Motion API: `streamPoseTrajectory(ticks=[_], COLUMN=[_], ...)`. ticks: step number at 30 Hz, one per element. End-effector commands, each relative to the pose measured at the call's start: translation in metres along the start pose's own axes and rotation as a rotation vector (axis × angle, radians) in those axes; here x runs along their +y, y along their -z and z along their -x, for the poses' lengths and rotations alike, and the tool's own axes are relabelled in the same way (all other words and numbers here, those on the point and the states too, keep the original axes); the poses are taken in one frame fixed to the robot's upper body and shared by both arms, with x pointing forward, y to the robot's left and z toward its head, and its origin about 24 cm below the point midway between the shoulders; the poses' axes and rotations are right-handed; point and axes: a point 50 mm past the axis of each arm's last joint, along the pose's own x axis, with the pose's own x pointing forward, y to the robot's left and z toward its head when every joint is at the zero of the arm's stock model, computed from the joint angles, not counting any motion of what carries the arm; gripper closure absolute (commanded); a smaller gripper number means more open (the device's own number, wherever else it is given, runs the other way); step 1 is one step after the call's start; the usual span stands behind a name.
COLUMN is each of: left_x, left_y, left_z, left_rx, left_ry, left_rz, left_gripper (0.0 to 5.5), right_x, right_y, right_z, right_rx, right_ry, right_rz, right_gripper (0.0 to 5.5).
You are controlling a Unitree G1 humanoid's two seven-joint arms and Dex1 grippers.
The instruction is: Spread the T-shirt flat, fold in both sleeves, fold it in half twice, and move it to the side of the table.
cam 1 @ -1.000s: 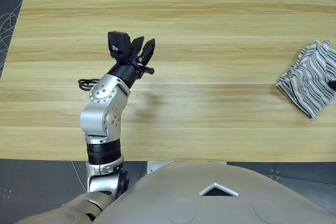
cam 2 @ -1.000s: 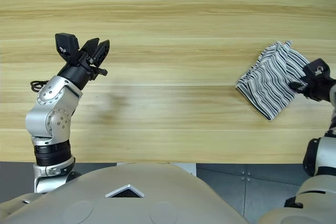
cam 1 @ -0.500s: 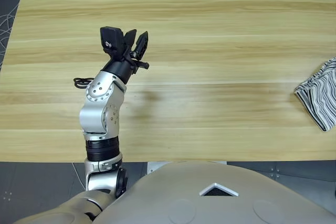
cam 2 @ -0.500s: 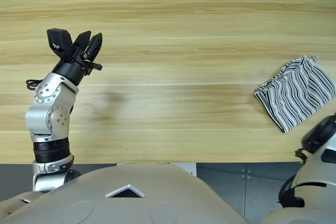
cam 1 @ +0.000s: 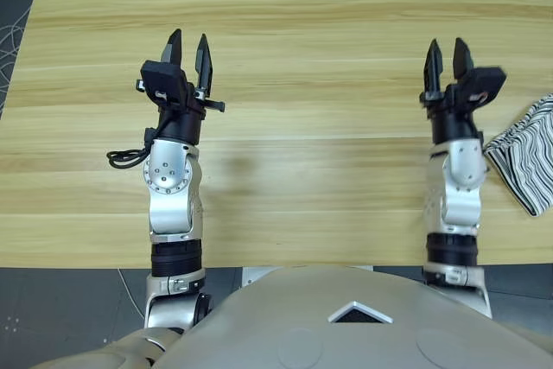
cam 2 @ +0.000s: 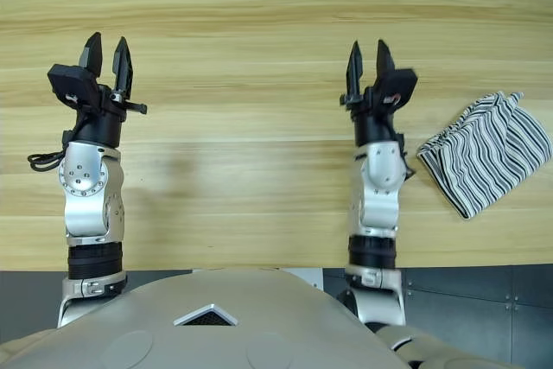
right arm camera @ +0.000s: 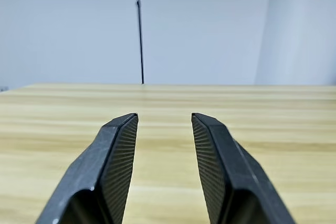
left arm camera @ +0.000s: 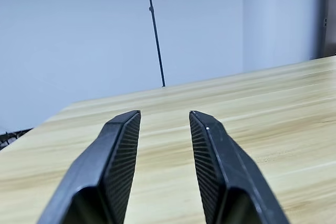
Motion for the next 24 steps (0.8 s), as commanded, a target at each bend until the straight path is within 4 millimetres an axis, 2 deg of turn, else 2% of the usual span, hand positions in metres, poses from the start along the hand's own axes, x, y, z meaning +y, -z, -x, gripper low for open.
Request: streamPoseTrajectory(ticks=[1, 4, 7, 14, 24], left_x=[-0.002, -0.008, -0.011, -0.014, -0.022], left_y=[-0.004, -0.008, -0.012, -0.016, -0.009], left_z=[0.009, 0.025, 0.034, 0.035, 0.038], left_rx=[0.036, 0.057, 0.067, 0.049, 0.075], left_ry=[0.007, 0.04, 0.044, 0.055, 0.063], left_rz=[0.095, 0.049, 0.021, -0.01, 0.005], left_gripper=[3.76, 3.76, 3.76, 3.76, 3.76], right_x=[0.008, 0.014, 0.015, 0.014, 0.016], right_y=[-0.006, -0.006, -0.008, -0.01, -0.009], right_z=[0.031, 0.046, 0.048, 0.047, 0.047], right_rx=[0.035, 0.076, 0.083, 0.072, 0.068], right_ry=[0.012, 0.003, -0.001, -0.013, -0.019], right_rz=[-0.004, -0.022, 0.002, 0.066, 0.081], right_gripper=[3.62, 3.62, 3.62, 3.62, 3.62])
